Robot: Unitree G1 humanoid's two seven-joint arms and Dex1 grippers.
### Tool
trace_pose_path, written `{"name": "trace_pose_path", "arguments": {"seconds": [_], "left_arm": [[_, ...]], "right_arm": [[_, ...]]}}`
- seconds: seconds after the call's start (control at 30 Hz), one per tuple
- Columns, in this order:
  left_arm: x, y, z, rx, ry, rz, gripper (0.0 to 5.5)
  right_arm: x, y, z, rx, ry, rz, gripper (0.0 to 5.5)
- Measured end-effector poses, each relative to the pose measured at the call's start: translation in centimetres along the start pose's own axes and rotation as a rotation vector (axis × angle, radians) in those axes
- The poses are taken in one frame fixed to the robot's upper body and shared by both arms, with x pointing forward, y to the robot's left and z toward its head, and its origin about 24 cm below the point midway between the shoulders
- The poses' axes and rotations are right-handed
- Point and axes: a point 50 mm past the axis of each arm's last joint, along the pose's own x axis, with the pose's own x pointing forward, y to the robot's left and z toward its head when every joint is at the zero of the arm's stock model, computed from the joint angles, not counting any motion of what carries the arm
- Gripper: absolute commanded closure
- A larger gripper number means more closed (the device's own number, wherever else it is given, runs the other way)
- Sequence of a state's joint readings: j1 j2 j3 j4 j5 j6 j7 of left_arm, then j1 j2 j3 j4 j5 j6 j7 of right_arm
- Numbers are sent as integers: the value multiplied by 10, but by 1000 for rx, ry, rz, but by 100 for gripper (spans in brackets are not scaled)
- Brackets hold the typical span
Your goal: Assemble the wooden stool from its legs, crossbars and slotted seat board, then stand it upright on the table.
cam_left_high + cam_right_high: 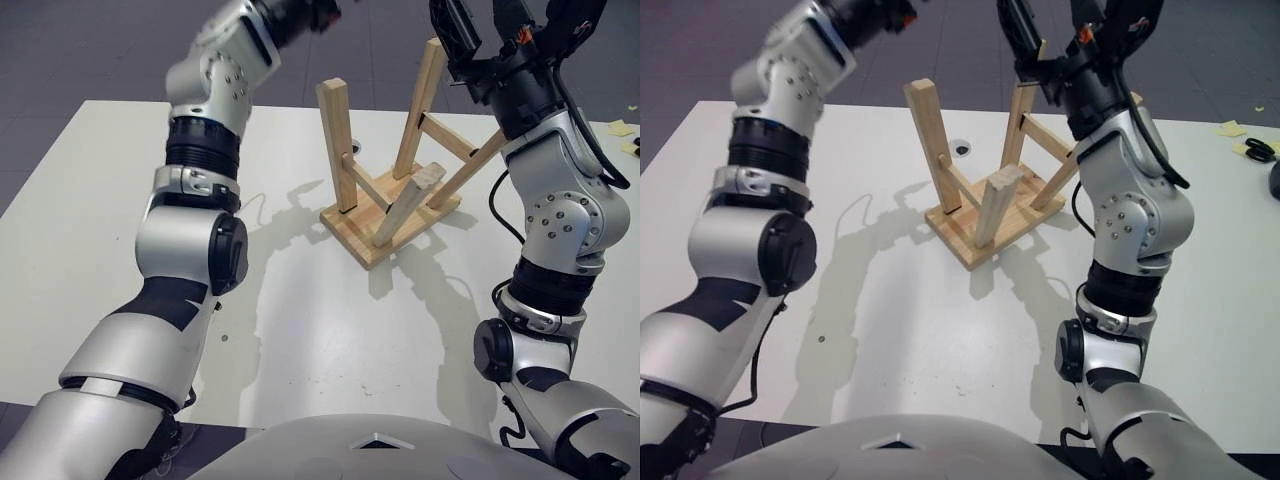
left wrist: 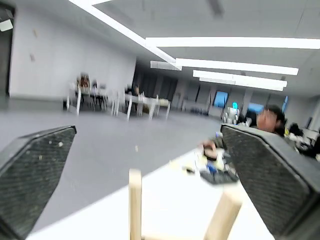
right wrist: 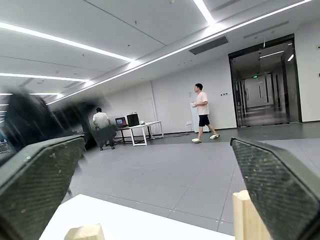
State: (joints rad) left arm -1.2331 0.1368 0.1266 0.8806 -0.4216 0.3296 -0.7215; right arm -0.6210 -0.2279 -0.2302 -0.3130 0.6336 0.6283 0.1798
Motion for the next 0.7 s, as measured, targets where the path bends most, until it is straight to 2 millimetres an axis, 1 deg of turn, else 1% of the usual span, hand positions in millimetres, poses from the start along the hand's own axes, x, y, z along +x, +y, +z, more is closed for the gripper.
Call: {"name": "trace_pose_path", "arguments": {"seconds": [0.03, 0.1, 0.13, 0.17, 0.3, 0.53, 0.63, 0.7], "left_arm": [[-4, 4, -14, -2, 21, 7, 12], [-7, 6, -18, 57, 77, -5, 12], [-9, 10, -18, 90, 97, 0, 12], [-10, 10, -18, 98, 103, 0, 12], [-12, 13, -15, 76, 81, 2, 12], [-21, 22, -11, -18, 38, 45, 12], [-29, 26, -11, -69, 23, 56, 12], [-39, 33, -3, -140, -56, 92, 12]], "right_arm": [[-4, 2, -8, 6, 30, 2, 10], [-14, 5, -25, 13, 107, -10, 10], [-19, 10, -33, 13, 146, -4, 10], [-22, 13, -35, 12, 160, 2, 10], [-23, 16, -33, 4, 154, 4, 10], [-23, 16, -33, 18, 142, 0, 10], [-23, 15, -27, 121, 68, 6, 10], [-23, 16, -13, 252, -24, 58, 10]]}}
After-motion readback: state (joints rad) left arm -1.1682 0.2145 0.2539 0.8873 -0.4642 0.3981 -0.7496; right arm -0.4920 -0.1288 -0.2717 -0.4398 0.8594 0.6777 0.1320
